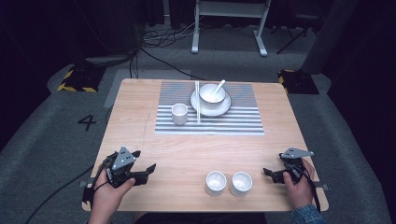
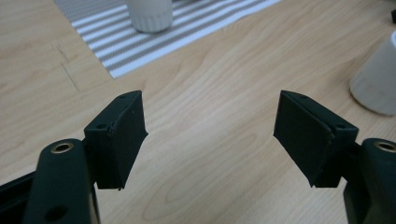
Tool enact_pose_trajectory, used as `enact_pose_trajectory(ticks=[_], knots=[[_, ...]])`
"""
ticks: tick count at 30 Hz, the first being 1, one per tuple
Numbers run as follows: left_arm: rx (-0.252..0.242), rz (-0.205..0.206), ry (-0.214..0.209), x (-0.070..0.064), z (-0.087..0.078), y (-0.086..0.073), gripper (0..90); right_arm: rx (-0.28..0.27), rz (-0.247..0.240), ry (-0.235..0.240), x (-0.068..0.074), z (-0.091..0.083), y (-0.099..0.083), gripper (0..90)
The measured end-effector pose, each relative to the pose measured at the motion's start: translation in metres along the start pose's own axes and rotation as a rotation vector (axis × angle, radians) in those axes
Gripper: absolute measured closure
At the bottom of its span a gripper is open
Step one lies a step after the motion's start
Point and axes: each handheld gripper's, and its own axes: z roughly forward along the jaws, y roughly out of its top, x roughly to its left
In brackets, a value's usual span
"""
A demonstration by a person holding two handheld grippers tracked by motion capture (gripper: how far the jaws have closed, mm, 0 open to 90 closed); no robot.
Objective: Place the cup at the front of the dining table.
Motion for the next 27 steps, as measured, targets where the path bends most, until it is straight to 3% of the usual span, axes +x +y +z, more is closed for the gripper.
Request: enact_pose_trajectory(ticks=[14, 21, 27], knots=[[0.100, -0.036, 0.022, 0.016, 0.017, -0.034, 24.8, 0.000, -0.001, 0.000, 0.000, 0.000, 0.000, 0.3], [0.166, -0.025, 0.008, 0.020, 0.023, -0.046, 23.8, 0.000, -0.002, 0.000, 0.000, 0.000, 0.000, 0.3], [0.205, -0.020, 0.023, 0.020, 0.023, -0.053, 23.5, 0.000, -0.002, 0.000, 0.000, 0.000, 0.000, 0.3]])
